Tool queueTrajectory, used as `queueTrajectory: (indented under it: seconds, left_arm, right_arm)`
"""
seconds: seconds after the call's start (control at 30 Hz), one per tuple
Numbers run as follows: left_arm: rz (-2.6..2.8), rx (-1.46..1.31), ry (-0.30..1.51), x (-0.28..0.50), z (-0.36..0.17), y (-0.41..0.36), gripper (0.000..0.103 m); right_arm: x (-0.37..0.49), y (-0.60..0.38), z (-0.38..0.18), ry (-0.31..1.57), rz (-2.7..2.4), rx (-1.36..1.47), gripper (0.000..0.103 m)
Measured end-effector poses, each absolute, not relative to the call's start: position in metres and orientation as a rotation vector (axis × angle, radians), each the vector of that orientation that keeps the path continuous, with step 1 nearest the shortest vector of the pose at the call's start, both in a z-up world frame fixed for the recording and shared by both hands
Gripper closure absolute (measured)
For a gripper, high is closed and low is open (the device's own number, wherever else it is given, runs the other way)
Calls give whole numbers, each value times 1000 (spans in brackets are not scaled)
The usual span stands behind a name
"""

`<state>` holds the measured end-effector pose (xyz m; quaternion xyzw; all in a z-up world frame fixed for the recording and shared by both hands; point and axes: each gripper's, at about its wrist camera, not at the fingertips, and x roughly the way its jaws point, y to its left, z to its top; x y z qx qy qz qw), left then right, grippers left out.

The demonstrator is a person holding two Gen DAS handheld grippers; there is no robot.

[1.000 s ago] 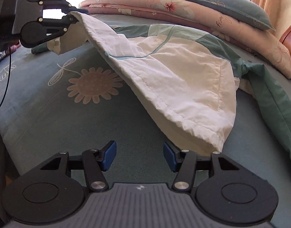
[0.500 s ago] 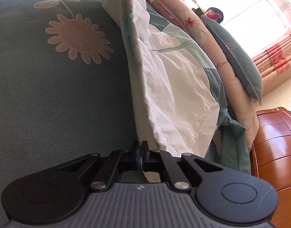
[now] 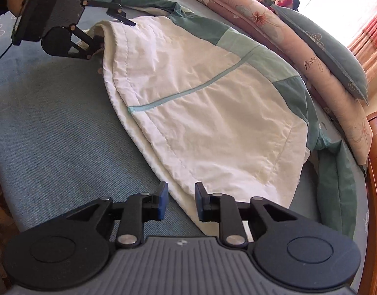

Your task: Fold clothes

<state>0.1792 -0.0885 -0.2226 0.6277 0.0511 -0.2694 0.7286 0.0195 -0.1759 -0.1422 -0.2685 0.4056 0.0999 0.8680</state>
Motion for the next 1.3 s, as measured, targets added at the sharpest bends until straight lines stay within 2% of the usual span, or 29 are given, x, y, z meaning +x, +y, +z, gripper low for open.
queueTrajectory:
  seconds: [0.03, 0.07, 0.1, 0.13, 0.17, 0.37, 0.43, 0.5, 0.63, 0.73, 0.77, 0.8, 0.83, 1.0, 1.1, 1.17, 1.23, 1.3]
  left_arm:
    - [-583, 1380, 107, 180, -222, -89, 86]
    - [-574, 1369, 105, 181, -219, -90, 93]
    - [-571, 1361, 105, 183, -216, -90, 93]
    - [-572, 1357, 106, 185, -213, -90, 92]
    - [-574, 1354, 106, 186, -210, -91, 84]
    - [-581, 1392, 88, 184, -221, -85, 83]
    - [-587, 1412, 78, 183, -229, -83, 79]
    - [-593, 1433, 64, 182, -235, -82, 73]
    - [-601, 1434, 54, 181, -239, -81, 71]
    - [-606, 1419, 61, 182, -238, -82, 69]
    - [-606, 1416, 61, 182, -238, -83, 69]
    - [-605, 1417, 60, 183, -238, -83, 69]
    - [-605, 1420, 61, 183, -238, -84, 69]
    - [-605, 1426, 45, 182, -237, -86, 65]
    - [-617, 1429, 42, 181, -237, -89, 60]
    - [-621, 1435, 39, 180, -238, -91, 60]
    - [-617, 1433, 40, 180, -238, -91, 60]
    - [-614, 1429, 43, 180, -237, -90, 60]
  right_arm:
    - [22, -167, -142, 828, 219, -587, 51]
    - [23, -157, -142, 813, 232, -616, 51]
    - [24, -147, -144, 802, 248, -648, 50]
    - [27, -138, -148, 792, 259, -678, 48]
    - [30, -130, -152, 782, 266, -707, 48]
    - [44, -111, -150, 721, 302, -713, 49]
    - [47, -115, -147, 722, 303, -687, 49]
    - [52, -117, -155, 736, 288, -739, 50]
    - [63, -115, -185, 769, 282, -914, 55]
    - [70, -111, -190, 775, 303, -938, 56]
    - [71, -110, -190, 780, 313, -940, 59]
    - [72, -109, -190, 784, 323, -941, 74]
    - [71, -109, -190, 787, 331, -933, 95]
    - [63, -105, -190, 787, 337, -943, 97]
    - [66, -103, -192, 770, 329, -934, 85]
    - [70, -102, -195, 776, 331, -938, 85]
    - [71, -101, -196, 779, 335, -936, 96]
    - [67, -101, -192, 786, 340, -926, 99]
